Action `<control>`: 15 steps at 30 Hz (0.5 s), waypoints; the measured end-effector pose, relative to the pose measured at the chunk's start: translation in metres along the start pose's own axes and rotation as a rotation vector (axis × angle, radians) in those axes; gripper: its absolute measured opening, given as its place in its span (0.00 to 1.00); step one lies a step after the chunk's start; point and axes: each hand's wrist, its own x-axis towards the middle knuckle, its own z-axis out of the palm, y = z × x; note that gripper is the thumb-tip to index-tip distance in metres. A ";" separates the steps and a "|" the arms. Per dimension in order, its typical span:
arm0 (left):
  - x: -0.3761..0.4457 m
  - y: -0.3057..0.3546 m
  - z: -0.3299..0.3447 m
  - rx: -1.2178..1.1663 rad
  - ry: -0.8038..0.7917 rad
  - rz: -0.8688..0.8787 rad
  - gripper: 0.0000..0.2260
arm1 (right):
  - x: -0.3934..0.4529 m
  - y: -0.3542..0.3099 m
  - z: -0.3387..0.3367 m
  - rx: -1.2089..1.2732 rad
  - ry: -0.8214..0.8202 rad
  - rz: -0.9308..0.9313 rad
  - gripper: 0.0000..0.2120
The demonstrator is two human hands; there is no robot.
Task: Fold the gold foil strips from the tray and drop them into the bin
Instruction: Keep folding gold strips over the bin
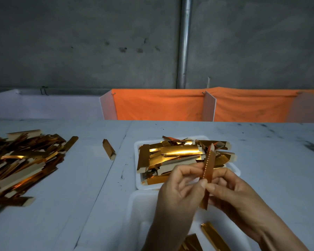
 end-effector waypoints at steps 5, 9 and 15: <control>0.002 -0.009 0.003 0.304 0.107 -0.104 0.19 | -0.004 0.009 0.013 -0.793 0.180 -0.173 0.11; 0.000 -0.009 0.010 0.455 0.168 -0.154 0.25 | -0.005 0.011 0.016 -0.963 0.126 -0.215 0.11; 0.004 -0.011 -0.001 0.437 0.124 -0.171 0.16 | -0.008 0.004 0.013 -0.782 -0.006 -0.158 0.08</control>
